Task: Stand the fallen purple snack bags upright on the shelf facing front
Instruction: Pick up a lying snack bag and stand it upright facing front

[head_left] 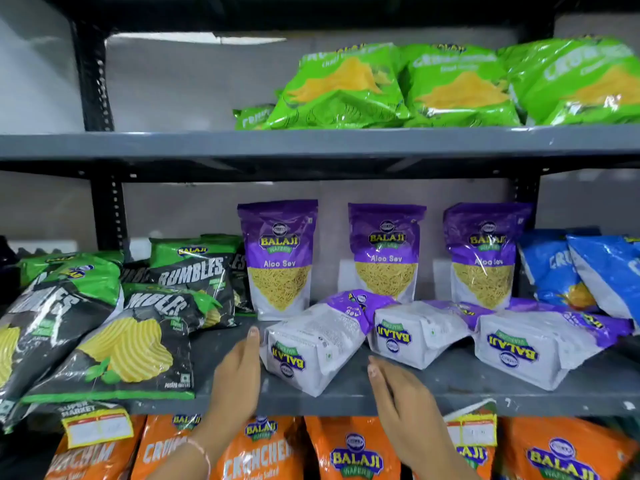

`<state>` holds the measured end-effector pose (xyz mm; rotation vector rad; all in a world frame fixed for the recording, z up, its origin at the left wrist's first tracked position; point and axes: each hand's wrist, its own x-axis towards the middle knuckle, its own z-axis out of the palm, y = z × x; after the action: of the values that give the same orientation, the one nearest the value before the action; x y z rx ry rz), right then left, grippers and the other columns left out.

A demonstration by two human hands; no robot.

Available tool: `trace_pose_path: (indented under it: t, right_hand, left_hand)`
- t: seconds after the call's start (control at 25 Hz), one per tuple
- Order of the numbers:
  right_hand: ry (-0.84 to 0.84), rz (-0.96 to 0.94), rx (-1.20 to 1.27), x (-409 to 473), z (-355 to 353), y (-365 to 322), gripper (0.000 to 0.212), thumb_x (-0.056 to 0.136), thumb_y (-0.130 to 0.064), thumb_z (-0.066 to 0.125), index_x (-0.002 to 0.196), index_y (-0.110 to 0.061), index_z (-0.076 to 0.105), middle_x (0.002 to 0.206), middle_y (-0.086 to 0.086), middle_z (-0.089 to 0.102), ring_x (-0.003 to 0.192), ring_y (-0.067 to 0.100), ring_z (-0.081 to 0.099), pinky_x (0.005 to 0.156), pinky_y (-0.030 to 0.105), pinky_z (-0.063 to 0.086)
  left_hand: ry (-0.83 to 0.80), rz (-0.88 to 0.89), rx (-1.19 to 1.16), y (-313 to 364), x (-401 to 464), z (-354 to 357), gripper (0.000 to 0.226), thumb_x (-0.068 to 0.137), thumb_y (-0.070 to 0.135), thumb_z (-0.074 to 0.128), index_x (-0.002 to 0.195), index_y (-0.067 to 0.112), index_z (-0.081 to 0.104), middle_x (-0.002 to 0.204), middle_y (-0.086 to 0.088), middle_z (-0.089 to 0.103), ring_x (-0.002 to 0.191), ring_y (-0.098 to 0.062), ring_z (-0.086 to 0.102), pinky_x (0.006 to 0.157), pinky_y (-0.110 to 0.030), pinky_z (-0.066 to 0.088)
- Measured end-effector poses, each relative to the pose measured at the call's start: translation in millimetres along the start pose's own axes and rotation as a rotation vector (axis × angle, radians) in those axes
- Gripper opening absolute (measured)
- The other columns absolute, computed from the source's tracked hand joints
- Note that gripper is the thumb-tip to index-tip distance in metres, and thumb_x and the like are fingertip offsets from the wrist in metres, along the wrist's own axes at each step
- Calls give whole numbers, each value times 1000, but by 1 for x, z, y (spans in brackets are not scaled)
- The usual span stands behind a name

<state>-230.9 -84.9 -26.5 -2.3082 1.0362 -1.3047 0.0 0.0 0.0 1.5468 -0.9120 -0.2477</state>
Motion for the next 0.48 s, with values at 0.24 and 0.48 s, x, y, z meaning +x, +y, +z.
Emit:
trace_pose_path:
  t: [0.24,0.48]
  right_hand:
    - [-300,332,52,36,5,-46,67,92,-70,28,112,-22,69,114,1,71,118,24,59,102,37,39]
    - [-274,310,882,56,29,-41,44,82,-10,77,125,-10,65,115,2,77,104,6,72,88,20,52]
  left_hand:
    - [-308,-317,-110,16,48,-6,53,72,65,68,84,13,75,63,-8,71,64,-22,66,59,-30,51]
    - [-388,-202,-385,3,37,-14,16,83,15,74,91,2,67,72,-13,72,65,-20,70,63,-24,52]
